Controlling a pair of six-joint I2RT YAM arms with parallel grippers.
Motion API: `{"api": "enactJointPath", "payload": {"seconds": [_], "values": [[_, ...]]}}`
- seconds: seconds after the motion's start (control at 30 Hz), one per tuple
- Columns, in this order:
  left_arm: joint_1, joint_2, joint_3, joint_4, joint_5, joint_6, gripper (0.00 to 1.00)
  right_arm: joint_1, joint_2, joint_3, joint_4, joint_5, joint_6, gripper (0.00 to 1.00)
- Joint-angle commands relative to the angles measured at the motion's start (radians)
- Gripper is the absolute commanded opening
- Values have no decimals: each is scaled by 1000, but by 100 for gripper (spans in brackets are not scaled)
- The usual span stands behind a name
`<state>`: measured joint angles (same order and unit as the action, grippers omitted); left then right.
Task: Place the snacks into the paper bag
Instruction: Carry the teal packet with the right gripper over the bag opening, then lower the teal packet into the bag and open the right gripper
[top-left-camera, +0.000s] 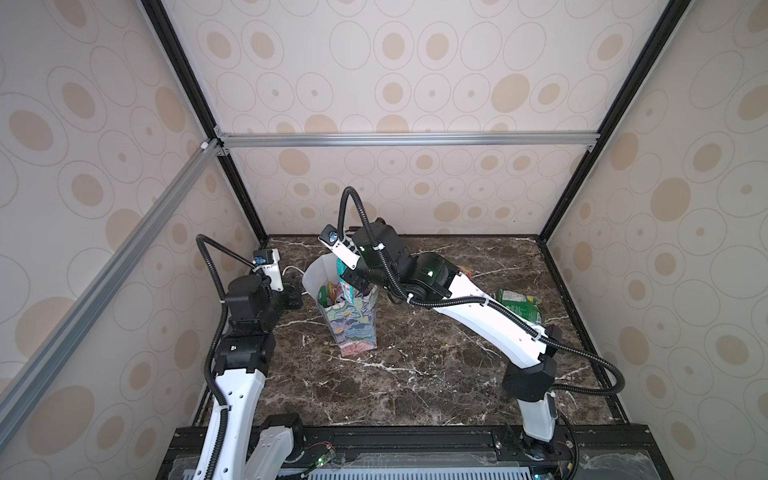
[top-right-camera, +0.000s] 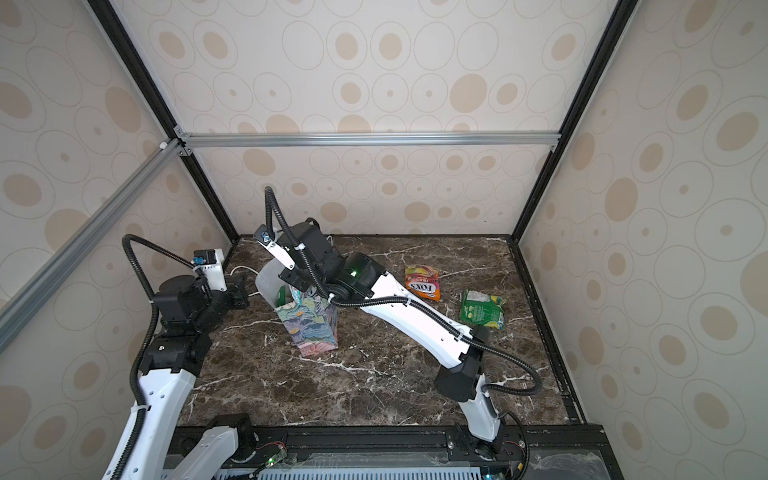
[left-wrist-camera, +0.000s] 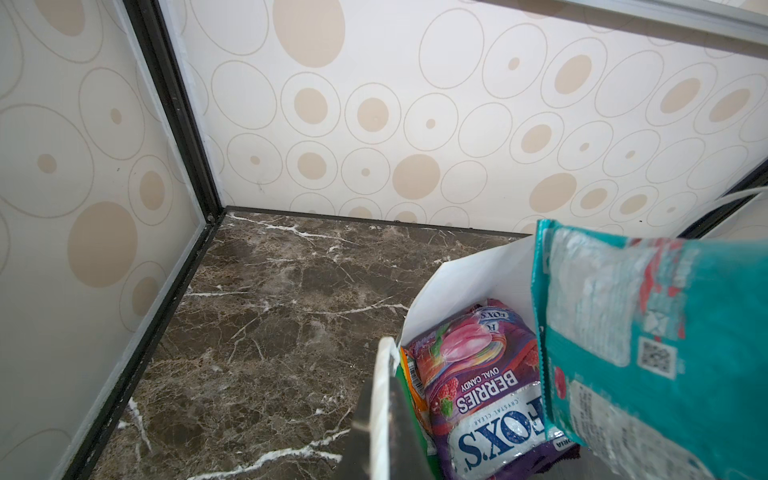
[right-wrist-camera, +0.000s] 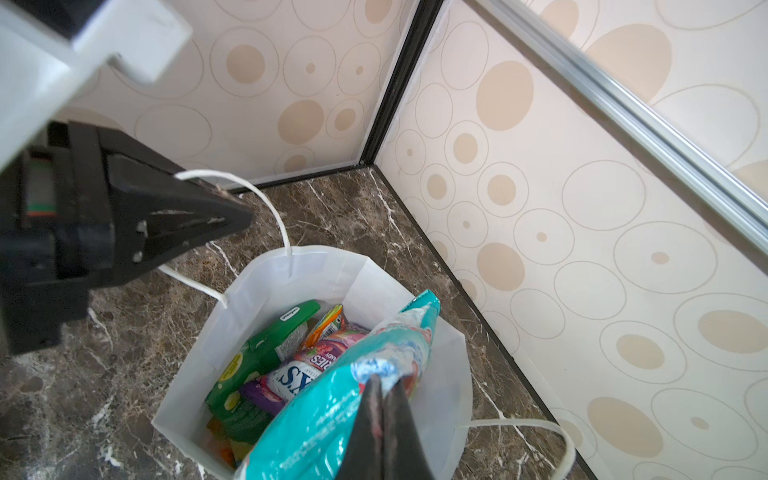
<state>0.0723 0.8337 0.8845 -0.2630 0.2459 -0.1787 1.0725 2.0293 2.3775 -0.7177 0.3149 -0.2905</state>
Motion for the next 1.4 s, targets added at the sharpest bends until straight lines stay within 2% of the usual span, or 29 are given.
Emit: {"api": "enactJointPath", "payload": {"seconds": [0.0,0.27,0.4,0.53,0.67,0.9,1.07,1.23,1.37], "values": [[7,-20,5,14,14,12,0,-7,27,35,-10,41,-27,0],[7,-20,5,13,14,12,0,-24,34,48,8,114,-21,0],[7,-20,5,13,13,12,0,-42,47,68,15,110,-26,0],[6,-20,4,14,12,14,0,-68,81,119,-7,58,-20,0],[6,-18,4,14,11,13,0,-80,96,123,-14,71,-25,0],[7,-16,5,14,13,13,0,-86,97,66,5,126,-15,0],[7,-15,5,13,9,15,0,-74,71,41,-31,123,10,0],[7,-14,6,13,11,13,0,-26,-24,-122,33,173,-5,0],[7,-15,5,14,12,12,0,-7,-53,-155,36,212,6,0]]}}
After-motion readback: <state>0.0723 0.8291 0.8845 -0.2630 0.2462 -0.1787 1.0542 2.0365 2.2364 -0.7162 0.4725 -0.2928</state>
